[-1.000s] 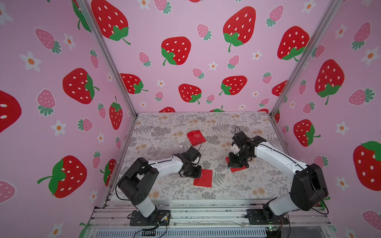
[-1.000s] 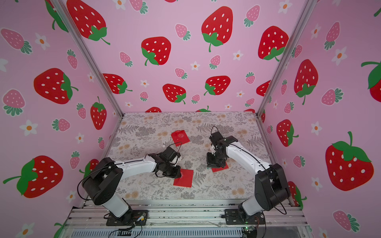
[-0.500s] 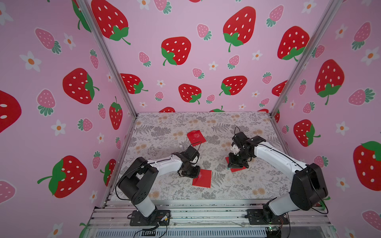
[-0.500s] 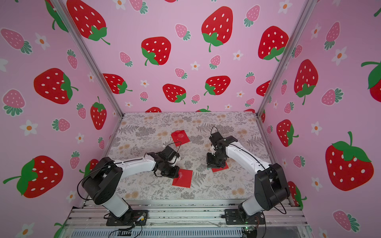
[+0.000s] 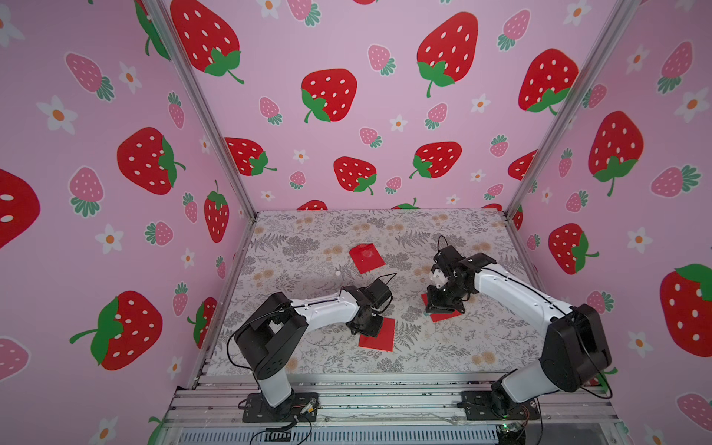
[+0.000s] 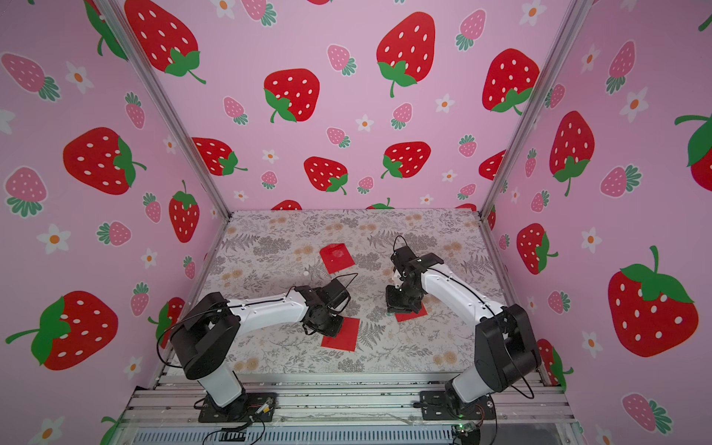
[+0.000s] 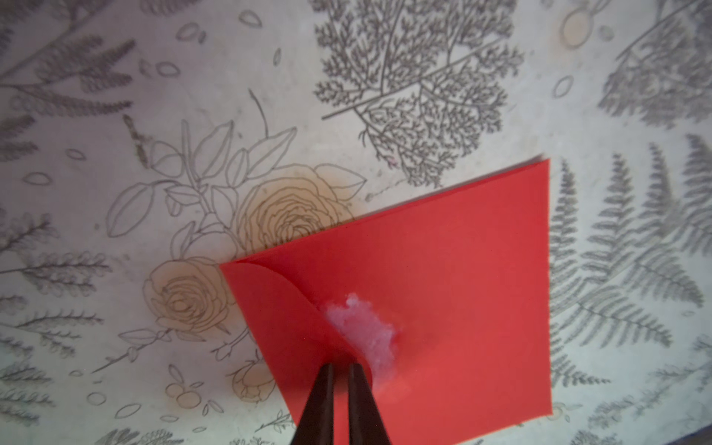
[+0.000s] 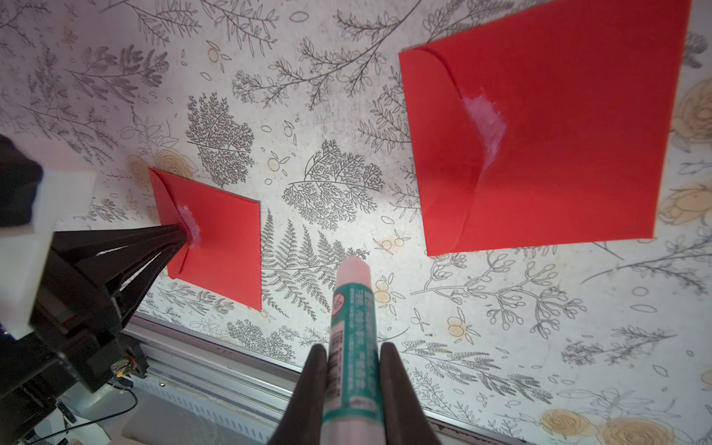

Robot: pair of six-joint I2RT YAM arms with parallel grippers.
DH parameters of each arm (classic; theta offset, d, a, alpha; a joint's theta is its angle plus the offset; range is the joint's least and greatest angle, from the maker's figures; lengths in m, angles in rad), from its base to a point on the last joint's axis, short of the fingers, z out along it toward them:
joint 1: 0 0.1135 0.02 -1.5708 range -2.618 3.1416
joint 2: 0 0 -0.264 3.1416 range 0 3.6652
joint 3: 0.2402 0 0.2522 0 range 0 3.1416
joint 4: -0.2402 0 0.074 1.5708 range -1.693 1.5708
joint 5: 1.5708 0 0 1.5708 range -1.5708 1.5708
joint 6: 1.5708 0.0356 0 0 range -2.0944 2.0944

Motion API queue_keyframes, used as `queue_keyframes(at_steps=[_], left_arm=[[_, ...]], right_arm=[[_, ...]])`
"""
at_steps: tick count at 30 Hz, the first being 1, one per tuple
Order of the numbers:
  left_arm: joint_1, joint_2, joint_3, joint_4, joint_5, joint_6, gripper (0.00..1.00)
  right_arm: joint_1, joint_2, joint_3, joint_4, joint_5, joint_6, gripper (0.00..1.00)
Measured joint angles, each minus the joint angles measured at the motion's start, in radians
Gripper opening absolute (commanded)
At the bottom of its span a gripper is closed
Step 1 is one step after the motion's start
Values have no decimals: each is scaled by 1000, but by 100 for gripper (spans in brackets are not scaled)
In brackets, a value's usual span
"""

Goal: Seal the envelope with a glue stick
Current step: Seal the envelope at the center of the board.

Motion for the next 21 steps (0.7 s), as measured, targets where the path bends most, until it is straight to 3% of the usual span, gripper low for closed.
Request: queue_keyframes(at_steps=[5, 21], left_arm=[[-23, 24, 22, -22, -35, -24, 17], [-55, 38, 49, -52, -98, -25, 14]], right_arm=[[-1, 0, -8, 3, 5, -23, 0], [-6, -2, -48, 3, 21, -40, 0]])
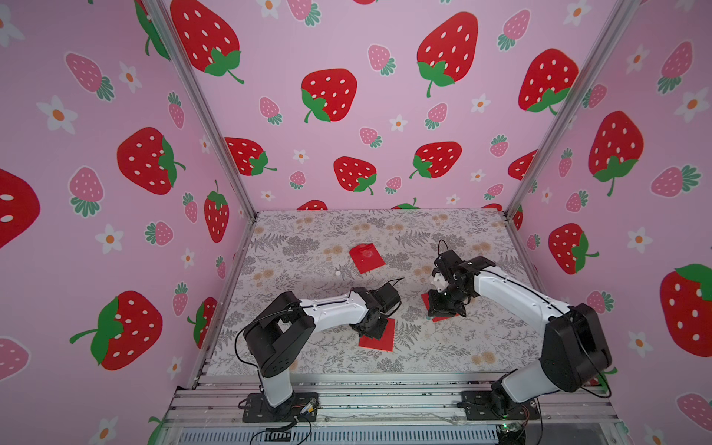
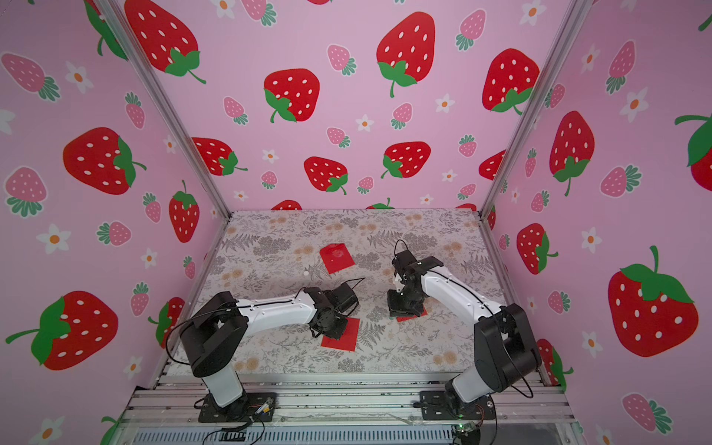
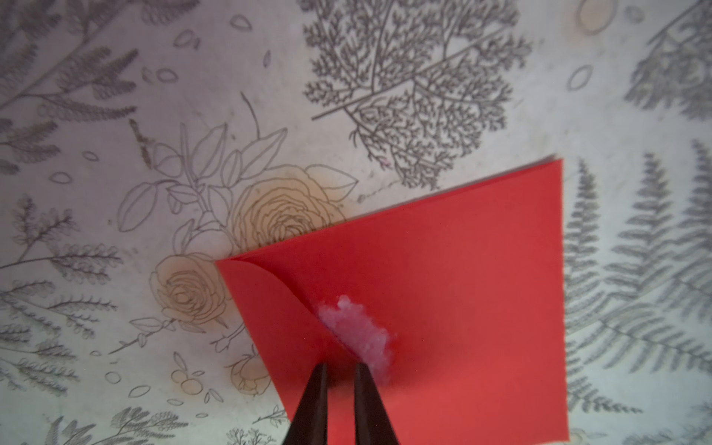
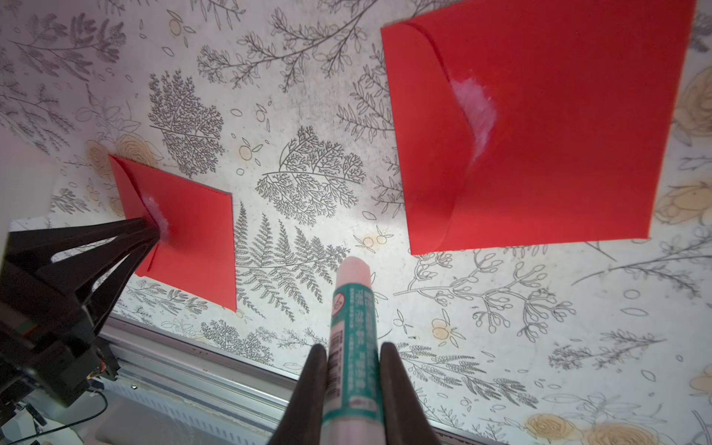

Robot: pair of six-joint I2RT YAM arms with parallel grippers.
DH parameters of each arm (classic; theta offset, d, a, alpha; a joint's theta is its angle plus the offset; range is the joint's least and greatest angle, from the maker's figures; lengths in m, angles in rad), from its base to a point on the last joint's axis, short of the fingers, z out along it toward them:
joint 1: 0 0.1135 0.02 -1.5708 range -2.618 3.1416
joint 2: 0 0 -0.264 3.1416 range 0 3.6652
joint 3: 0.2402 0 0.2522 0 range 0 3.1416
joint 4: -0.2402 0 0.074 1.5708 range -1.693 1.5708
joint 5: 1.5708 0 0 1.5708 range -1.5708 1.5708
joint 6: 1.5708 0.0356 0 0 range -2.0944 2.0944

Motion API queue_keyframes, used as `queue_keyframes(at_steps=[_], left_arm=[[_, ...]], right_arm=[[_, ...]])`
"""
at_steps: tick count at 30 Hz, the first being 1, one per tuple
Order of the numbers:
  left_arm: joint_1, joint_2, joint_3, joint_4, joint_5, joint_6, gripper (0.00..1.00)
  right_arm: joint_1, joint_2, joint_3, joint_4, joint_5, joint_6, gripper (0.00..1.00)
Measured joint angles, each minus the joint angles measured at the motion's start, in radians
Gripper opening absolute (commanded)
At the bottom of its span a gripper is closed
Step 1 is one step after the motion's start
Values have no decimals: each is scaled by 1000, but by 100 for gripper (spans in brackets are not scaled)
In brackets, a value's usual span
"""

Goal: Seal the envelope with a glue stick
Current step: Seal the envelope at the center of the board.

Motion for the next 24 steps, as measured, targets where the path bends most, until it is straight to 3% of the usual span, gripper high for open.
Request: queue_keyframes(at_steps=[11, 24], left_arm=[[11, -87, -49, 34, 30, 47, 15], [11, -74, -85, 55, 48, 61, 14]], right_arm=[[0, -2, 35, -26, 16, 11, 0], [0, 26, 91, -57, 21, 23, 0]])
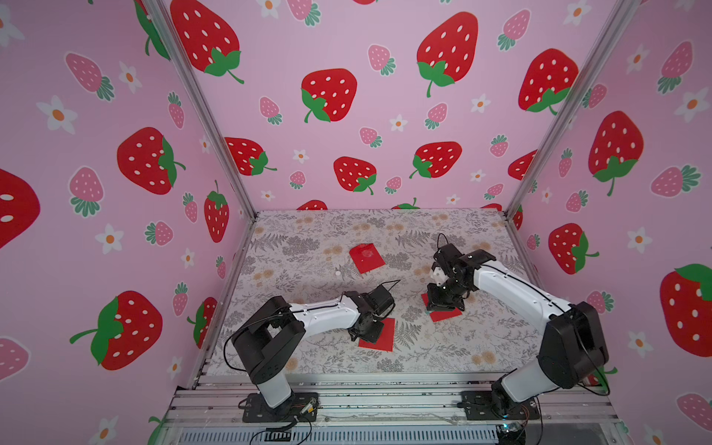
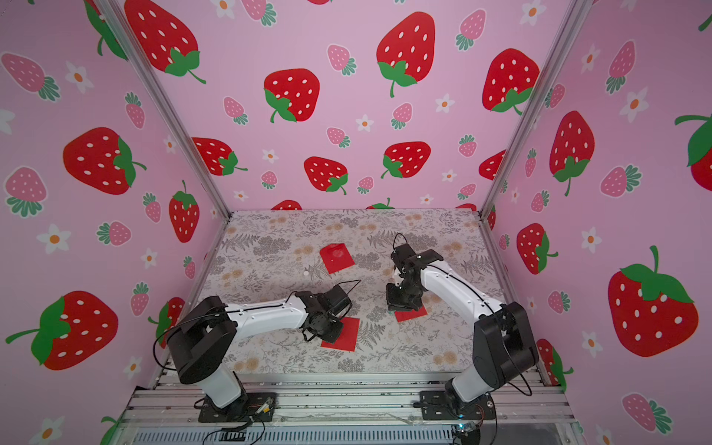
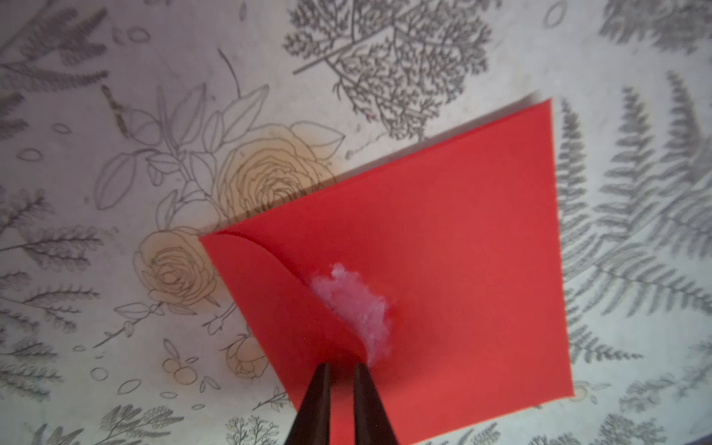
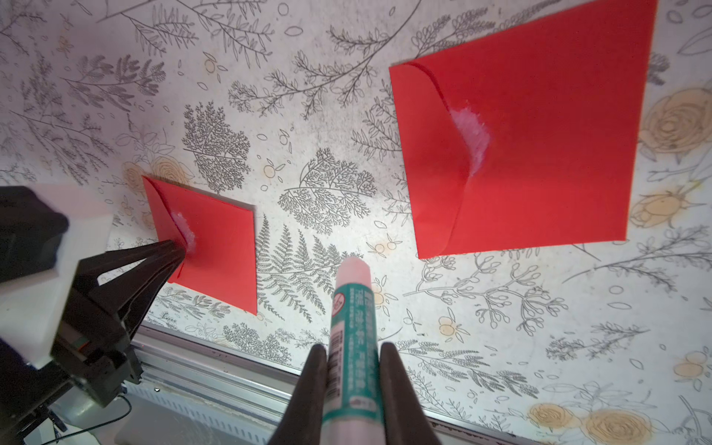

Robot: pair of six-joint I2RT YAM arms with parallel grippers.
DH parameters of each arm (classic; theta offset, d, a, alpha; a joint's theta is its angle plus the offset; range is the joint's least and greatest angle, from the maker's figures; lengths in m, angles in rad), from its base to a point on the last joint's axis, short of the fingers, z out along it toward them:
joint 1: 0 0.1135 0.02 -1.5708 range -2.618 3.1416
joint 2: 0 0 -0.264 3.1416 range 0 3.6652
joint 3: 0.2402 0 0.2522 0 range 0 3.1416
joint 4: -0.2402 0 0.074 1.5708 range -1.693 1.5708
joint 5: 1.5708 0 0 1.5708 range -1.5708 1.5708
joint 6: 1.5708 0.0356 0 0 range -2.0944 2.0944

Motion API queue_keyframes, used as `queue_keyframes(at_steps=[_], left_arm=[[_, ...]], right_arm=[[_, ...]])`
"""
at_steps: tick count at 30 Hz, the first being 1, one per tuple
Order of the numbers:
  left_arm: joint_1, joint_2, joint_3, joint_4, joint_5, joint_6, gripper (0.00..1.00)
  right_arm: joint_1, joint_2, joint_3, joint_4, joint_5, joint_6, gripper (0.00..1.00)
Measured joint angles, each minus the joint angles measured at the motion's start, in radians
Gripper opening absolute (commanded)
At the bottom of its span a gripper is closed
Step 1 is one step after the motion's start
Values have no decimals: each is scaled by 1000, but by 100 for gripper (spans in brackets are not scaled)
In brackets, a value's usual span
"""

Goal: Seal the envelope with a glue stick
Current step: Seal the envelope at the center of the board.

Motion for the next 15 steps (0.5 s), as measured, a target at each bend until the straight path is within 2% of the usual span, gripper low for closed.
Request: queue_keyframes(at_steps=[8, 15], left_arm=[[-11, 23, 17, -16, -26, -2, 15], [-57, 68, 78, -89, -103, -3, 16]], right_arm=[[0, 24, 7, -14, 3, 0, 0], [0, 24, 8, -14, 3, 0, 0]])
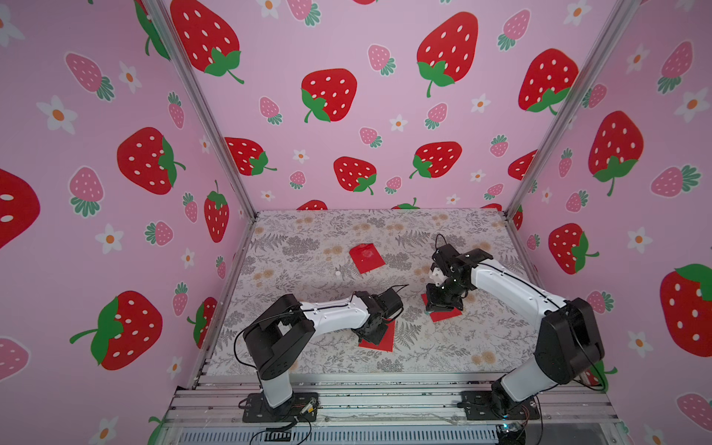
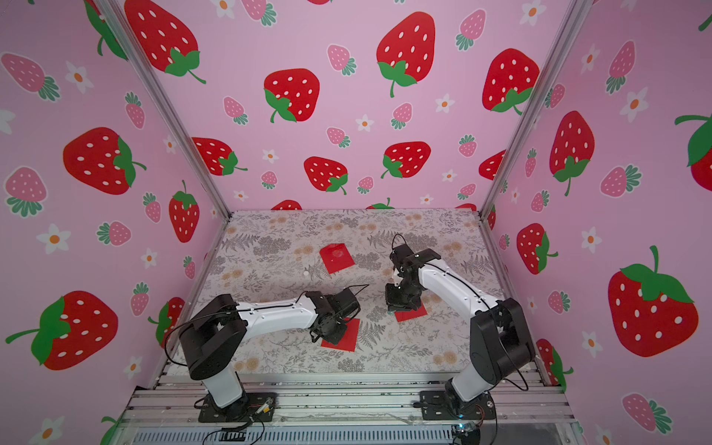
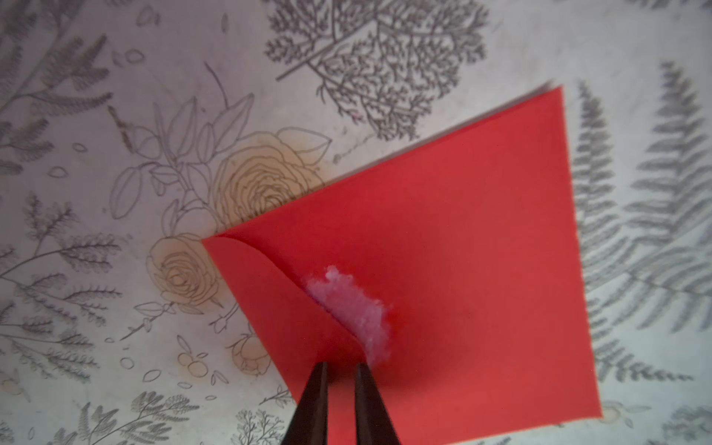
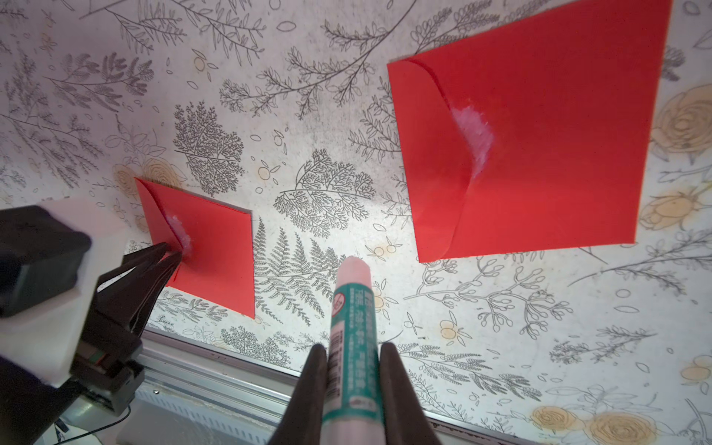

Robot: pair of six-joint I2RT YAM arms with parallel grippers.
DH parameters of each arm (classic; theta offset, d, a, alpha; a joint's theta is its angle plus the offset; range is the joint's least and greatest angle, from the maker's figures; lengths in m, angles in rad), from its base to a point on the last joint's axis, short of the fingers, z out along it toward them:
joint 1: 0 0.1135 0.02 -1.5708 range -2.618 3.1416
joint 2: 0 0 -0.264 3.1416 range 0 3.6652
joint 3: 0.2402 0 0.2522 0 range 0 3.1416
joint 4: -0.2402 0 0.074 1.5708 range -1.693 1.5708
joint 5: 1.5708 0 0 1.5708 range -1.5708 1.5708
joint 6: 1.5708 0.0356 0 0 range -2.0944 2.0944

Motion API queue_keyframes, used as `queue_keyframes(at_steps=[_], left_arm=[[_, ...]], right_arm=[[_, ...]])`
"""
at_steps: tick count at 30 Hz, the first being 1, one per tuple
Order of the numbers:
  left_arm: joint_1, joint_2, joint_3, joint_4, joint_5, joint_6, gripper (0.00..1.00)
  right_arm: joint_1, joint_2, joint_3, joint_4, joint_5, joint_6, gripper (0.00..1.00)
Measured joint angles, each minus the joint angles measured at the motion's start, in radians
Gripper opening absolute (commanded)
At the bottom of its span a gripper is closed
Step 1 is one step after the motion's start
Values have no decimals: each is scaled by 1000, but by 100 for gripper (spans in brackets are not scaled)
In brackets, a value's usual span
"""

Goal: Seal the envelope with a glue stick
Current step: Seal the envelope at the center of the board.

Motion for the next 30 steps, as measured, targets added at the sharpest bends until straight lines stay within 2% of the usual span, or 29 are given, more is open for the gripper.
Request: queue_keyframes(at_steps=[6, 11, 17, 30], left_arm=[[23, -62, -45, 35, 40, 1, 18], [69, -117, -26, 44, 78, 10, 18], [88, -75, 21, 45, 83, 34, 18], [108, 19, 31, 44, 67, 72, 13]], right_arm=[[0, -13, 0, 0, 4, 0, 0], [0, -34, -5, 0, 7, 1, 0], [0, -43, -13, 0, 10, 3, 0], [0, -43, -13, -16, 15, 3, 0]])
